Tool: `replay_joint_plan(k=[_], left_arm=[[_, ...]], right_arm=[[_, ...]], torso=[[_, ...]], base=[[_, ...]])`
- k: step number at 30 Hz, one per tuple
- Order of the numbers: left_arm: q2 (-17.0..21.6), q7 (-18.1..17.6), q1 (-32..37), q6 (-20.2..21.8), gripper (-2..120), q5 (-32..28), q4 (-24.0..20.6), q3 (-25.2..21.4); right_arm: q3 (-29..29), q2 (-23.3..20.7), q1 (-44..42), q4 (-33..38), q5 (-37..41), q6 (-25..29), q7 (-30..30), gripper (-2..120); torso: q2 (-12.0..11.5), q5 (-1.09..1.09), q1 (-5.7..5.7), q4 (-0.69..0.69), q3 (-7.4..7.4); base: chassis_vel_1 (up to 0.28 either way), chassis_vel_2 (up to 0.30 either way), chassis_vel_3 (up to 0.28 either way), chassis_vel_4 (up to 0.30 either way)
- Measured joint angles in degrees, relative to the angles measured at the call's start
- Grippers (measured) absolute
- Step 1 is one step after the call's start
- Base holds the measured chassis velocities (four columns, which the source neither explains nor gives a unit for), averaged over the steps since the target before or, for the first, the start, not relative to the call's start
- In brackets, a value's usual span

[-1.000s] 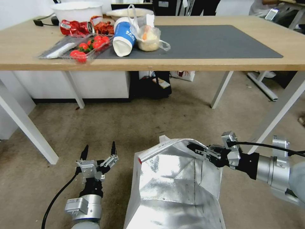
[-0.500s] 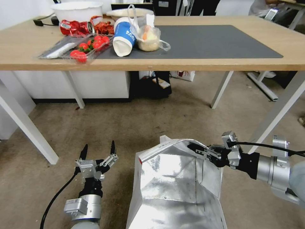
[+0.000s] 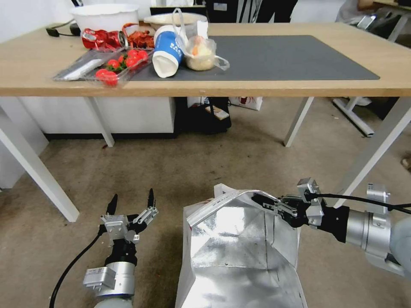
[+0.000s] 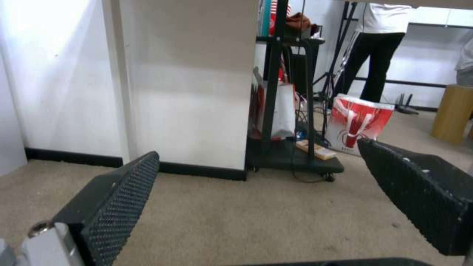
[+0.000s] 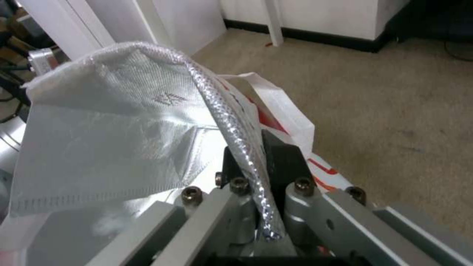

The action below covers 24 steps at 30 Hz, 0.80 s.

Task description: Pick up the food delivery bag from the floor and place it on the table.

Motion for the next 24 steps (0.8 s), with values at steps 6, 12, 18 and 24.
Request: replay_joint_plan(k=[6, 12, 18, 24], left_arm=[[-0.11, 0.04, 0.02, 0.06, 100, 0.01, -0.14, 0.06], [-0.19, 0.05, 0.12, 0.11, 100, 0.23, -0.32, 0.07], [-0.29, 0.12, 0.21, 0.14, 100, 0.33, -0.34, 0.09], [-0.31, 0.12, 0.16, 0.15, 100, 0.29, -0.34, 0.03]], right_arm=[[-0.42, 0.42, 0.00, 0.00, -0.79, 0.12, -0.20, 0], [-0.80, 1.09, 0.00, 0.13, -1.48, 0.25, -0.47, 0], [-1.12, 1.43, -0.04, 0.31, -2.13, 0.38, -0.87, 0], [-1.27, 1.41, 0.07, 0.40, -2.29, 0.45, -1.04, 0]], torso=[[1.27, 0.00, 0.00, 0.00, 1.28], [2.93, 0.00, 0.25, 0.00, 2.74], [4.20, 0.00, 0.42, 0.00, 3.89], [5.80, 0.00, 0.63, 0.00, 5.32]], base=[[0.000, 0.000, 0.000, 0.000], [0.000, 0.000, 0.000, 0.000], [0.000, 0.000, 0.000, 0.000], [0.000, 0.000, 0.000, 0.000]])
